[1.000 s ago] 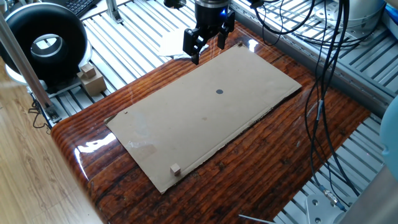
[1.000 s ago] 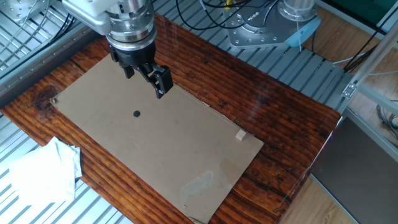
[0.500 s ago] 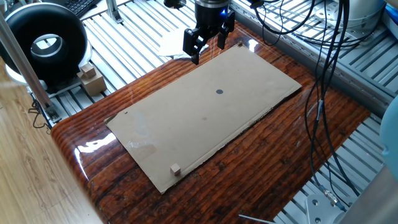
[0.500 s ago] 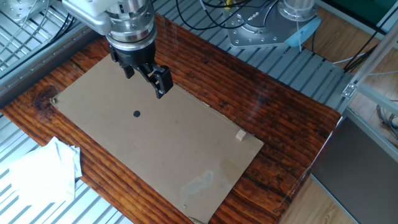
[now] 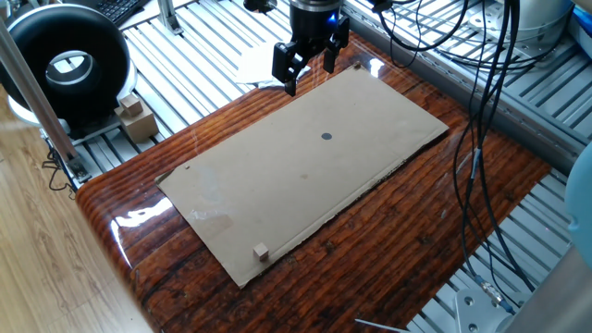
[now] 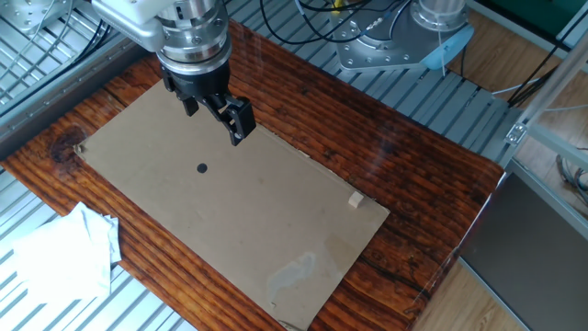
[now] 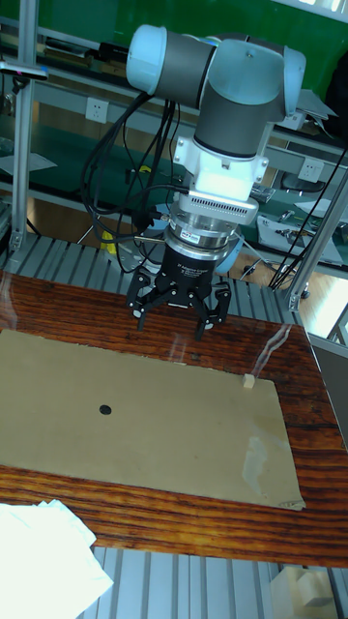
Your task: Grab the block and place it at the designated location
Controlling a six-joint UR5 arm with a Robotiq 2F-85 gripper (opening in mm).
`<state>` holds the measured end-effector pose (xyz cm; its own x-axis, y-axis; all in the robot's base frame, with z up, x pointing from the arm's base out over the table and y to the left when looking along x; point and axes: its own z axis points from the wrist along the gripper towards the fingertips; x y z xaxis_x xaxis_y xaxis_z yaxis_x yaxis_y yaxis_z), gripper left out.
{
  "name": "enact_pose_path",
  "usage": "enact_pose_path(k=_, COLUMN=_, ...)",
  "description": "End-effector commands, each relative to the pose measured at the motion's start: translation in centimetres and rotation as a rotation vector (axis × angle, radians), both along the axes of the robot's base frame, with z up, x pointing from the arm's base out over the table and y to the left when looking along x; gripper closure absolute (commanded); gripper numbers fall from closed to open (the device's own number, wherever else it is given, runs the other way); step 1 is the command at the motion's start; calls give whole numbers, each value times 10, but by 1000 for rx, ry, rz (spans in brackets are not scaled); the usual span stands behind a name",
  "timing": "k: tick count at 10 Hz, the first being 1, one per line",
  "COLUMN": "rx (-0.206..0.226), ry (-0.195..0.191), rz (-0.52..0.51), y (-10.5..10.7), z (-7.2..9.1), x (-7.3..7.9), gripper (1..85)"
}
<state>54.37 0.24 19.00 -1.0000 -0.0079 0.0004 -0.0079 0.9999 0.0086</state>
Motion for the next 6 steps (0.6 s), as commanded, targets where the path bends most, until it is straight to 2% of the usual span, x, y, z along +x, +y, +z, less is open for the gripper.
enact_pose_path(k=1, rx=-34, ry=-132, rz=-154, y=-9, z=2, x=34, gripper=847)
enact_pose_path(k=6, rx=-34, ry=-131, rz=-151, y=-8, z=2, x=33, gripper=847)
